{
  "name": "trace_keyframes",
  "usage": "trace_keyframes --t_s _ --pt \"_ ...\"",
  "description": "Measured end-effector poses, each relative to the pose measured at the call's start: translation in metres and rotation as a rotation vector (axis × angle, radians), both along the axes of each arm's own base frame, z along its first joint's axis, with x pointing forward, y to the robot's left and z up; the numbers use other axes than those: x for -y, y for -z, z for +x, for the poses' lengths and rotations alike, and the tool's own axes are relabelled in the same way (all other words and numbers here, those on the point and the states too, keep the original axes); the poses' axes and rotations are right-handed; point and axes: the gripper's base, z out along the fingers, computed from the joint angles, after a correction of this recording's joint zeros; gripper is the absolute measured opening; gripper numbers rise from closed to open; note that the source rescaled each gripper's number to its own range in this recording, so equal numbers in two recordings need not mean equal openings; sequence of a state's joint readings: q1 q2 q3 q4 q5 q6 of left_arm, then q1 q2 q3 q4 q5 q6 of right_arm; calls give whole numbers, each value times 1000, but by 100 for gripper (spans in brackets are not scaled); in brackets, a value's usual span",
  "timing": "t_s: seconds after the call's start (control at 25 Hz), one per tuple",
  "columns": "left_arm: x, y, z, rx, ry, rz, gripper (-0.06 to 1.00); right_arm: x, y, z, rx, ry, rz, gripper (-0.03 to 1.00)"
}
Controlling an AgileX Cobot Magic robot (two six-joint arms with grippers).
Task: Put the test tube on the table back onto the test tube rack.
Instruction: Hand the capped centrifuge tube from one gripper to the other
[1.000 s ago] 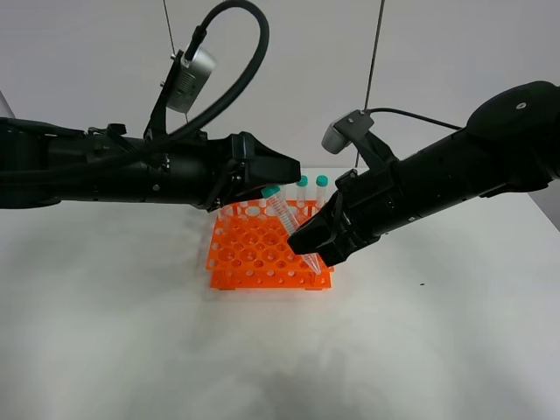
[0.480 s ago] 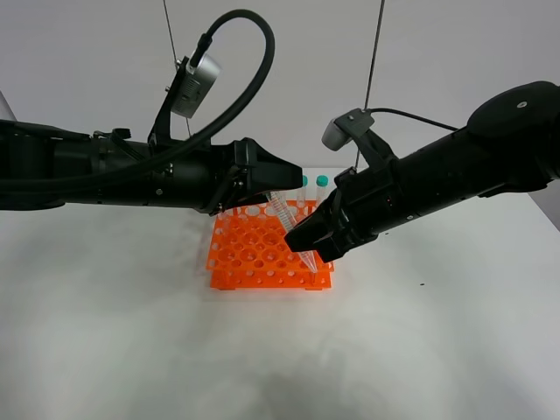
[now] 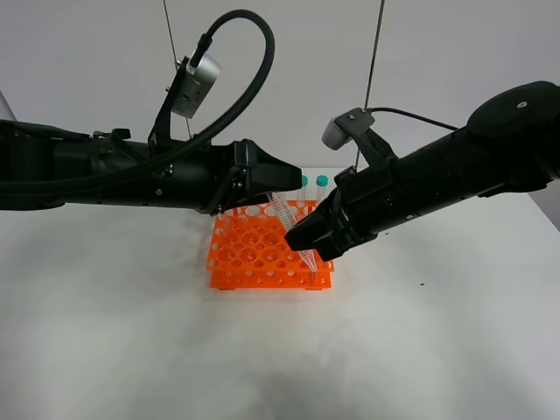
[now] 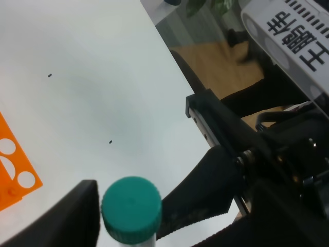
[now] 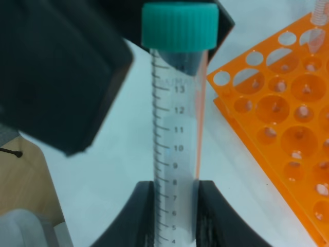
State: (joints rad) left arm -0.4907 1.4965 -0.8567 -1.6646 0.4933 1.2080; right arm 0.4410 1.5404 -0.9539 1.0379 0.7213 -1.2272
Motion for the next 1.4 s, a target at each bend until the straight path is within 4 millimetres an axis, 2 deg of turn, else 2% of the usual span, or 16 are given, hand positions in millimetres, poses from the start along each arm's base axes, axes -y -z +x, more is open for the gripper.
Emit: trace_keyframes --t_s 0.12,0.32,0.44,0.52,0.64,0.68,1.16,1.2,1.24,1.28,1.36,1.4 --pt "0 0 0 0 0 1 78 0 0 0 1 -1 0 1" --pt "0 0 0 1 0 2 71 0 0 0 0 -1 0 1" --pt "-1 1 1 3 -7 8 52 0 0 0 0 -3 0 1" --pt "-1 1 1 4 -11 11 36 0 0 -1 -2 -8 1 1" --pt "-1 1 1 5 -12 13 4 0 0 -1 -7 -14 2 1" --pt "-1 1 1 6 -11 15 0 -1 -1 -1 -7 -15 3 1" --pt "-1 1 1 7 -11 16 0 -1 -1 -1 -5 -15 3 1" --pt "-1 1 1 7 -11 16 0 -1 -1 -1 -5 -14 3 3" --pt "-1 1 1 6 -11 14 0 0 -1 0 -1 -9 2 10" --pt "-1 1 1 5 -8 11 0 0 -1 0 3 -3 -1 26" --pt "0 0 0 4 0 6 0 0 -1 2 6 18 -1 67" --pt "0 0 0 4 1 6 0 0 -1 2 7 23 -1 78"
